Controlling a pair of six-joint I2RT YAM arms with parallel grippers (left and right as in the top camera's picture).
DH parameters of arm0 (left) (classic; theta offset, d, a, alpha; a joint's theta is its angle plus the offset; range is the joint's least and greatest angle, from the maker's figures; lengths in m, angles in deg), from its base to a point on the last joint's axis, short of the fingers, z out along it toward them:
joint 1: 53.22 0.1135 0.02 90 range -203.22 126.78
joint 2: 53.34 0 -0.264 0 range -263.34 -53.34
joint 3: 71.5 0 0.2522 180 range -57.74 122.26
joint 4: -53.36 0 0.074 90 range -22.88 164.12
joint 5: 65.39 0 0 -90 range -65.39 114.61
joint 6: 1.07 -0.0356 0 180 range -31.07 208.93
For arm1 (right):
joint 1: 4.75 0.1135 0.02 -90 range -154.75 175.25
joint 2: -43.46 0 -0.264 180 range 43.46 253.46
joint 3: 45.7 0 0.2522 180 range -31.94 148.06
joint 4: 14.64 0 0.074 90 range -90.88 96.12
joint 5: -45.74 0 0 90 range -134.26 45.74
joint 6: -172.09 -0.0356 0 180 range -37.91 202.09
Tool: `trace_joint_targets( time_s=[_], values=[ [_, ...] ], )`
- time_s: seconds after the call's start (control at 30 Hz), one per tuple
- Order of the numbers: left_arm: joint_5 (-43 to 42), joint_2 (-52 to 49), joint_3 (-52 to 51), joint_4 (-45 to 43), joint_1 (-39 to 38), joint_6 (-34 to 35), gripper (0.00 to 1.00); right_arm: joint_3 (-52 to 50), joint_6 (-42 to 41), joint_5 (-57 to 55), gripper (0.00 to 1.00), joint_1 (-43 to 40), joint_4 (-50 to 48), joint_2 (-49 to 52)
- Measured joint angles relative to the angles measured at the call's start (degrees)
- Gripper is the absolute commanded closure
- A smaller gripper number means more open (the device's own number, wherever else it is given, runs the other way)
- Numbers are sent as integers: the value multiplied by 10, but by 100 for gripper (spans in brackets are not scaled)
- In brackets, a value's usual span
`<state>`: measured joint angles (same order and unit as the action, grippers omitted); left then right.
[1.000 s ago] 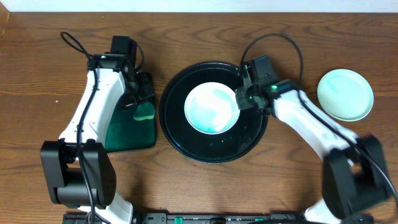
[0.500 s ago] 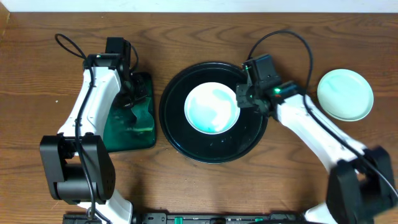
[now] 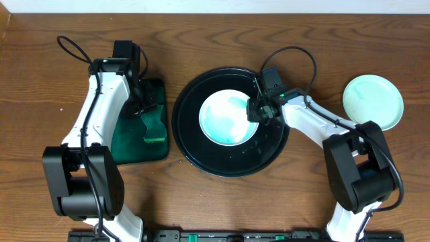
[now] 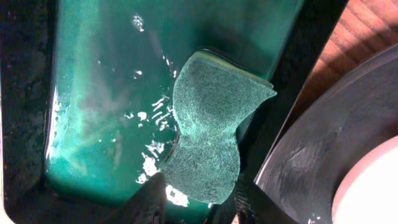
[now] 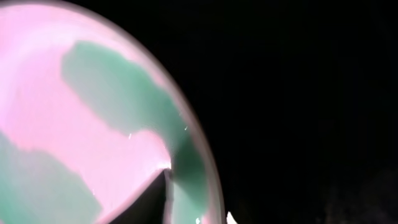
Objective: Clean dirty plates on tray and stack at the side
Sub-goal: 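Lift and tilt the white plate upward with the right gripper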
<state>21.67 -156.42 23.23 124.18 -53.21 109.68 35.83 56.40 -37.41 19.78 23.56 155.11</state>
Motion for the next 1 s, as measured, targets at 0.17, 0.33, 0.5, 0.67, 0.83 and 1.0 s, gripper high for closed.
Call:
trace_joint_targets(
  time_s=[0.17,0.33,0.5,0.67,0.83,1.0],
  values=[
    [2,0,0,0,0,0,55,6,1,4,99,-6,-10,8],
    [2,0,0,0,0,0,50,6,7,6,98,-6,-12,8],
    [2,0,0,0,0,0,43,5,24,-23,98,3,-12,1],
    [2,0,0,0,0,0,43,1,58,-101,99,30,-15,-31],
    [2,0,0,0,0,0,43,1,103,-190,99,60,-19,-81],
    [2,0,0,1,0,0,42,1,149,-289,99,83,-23,-91]
  ],
)
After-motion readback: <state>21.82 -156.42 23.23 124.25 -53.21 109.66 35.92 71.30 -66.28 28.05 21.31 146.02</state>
